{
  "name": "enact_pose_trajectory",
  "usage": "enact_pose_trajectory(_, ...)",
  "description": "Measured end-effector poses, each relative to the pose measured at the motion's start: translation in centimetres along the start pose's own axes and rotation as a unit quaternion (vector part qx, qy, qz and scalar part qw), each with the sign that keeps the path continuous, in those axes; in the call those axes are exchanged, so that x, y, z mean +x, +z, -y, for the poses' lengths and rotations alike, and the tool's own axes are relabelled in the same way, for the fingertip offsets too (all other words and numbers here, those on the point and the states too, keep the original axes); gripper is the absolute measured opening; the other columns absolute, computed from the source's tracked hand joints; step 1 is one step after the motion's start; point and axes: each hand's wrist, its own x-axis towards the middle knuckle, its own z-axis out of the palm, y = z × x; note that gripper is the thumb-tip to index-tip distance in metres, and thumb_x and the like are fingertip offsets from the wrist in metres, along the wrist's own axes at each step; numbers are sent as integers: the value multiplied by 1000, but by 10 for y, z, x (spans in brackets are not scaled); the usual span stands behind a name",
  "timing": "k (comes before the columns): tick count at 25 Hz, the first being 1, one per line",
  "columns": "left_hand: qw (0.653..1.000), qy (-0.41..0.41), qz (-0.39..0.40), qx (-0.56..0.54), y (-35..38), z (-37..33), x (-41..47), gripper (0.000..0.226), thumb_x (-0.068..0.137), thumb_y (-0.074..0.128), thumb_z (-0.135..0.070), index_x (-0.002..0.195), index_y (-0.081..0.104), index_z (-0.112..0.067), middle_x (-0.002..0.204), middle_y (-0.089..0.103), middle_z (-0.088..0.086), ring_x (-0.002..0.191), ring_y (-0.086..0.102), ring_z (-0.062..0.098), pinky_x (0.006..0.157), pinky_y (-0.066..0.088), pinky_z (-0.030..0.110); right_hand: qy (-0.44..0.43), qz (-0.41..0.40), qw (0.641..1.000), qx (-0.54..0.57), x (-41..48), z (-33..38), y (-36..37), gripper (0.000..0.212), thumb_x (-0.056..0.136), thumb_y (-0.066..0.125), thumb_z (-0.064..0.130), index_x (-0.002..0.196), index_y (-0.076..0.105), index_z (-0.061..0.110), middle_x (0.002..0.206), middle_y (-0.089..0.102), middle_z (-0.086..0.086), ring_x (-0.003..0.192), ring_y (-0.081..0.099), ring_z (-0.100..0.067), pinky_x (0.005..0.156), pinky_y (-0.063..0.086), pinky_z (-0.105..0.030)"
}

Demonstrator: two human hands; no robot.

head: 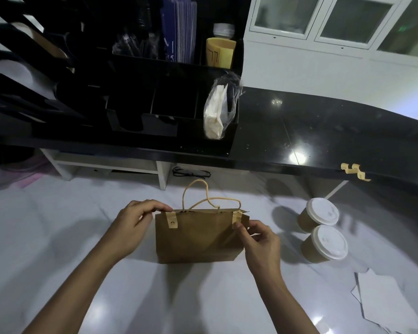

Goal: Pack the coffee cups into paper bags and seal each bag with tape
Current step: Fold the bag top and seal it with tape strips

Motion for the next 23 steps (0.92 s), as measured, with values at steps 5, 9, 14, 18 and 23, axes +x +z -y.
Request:
enact_pose_trajectory(5,995,38,86,19,-15,9,17,42,97,61,-9,105,73,-49,109,68,-31,109,55,-1,91,48,31,4,-16,1000,-3,-2,-1,3,15,84,80,31,71,73,29,83,68,-8,63,61,-16,59,42,-28)
enact_pose_trajectory(9,996,51,63,22,-11,10,22,29,89,74,-19,98,76,-46,101,70,-28,101,56,2,84,47,31,5,-29,1000,-5,-4,0,5,16,86,79,29,72,72,27,81,66,-8,58,57,-11,58,41,-26)
enact_pose_trajectory(14,997,69,8,39,-2,6,24,35,81,78,-5,90,75,-39,98,66,-33,95,60,5,82,50,35,1,-39,999,-8,-8,2,8,19,86,79,30,70,70,27,80,64,-8,56,53,-7,56,37,-22)
enact_pose_trajectory(18,996,81,-3,41,-2,11,23,34,82,78,-7,90,73,-40,101,64,-33,95,60,4,81,52,36,1,-38,999,-18,-12,2,9,14,86,79,33,75,74,26,84,67,-7,60,58,-7,53,38,-13)
enact_pose_trajectory(23,995,95,-4,22,-2,23,19,34,89,72,-7,106,73,-36,108,65,-22,100,60,6,79,51,24,5,-35,999,-7,-15,2,10,9,86,78,31,80,73,26,85,66,-8,61,58,-8,57,42,-22)
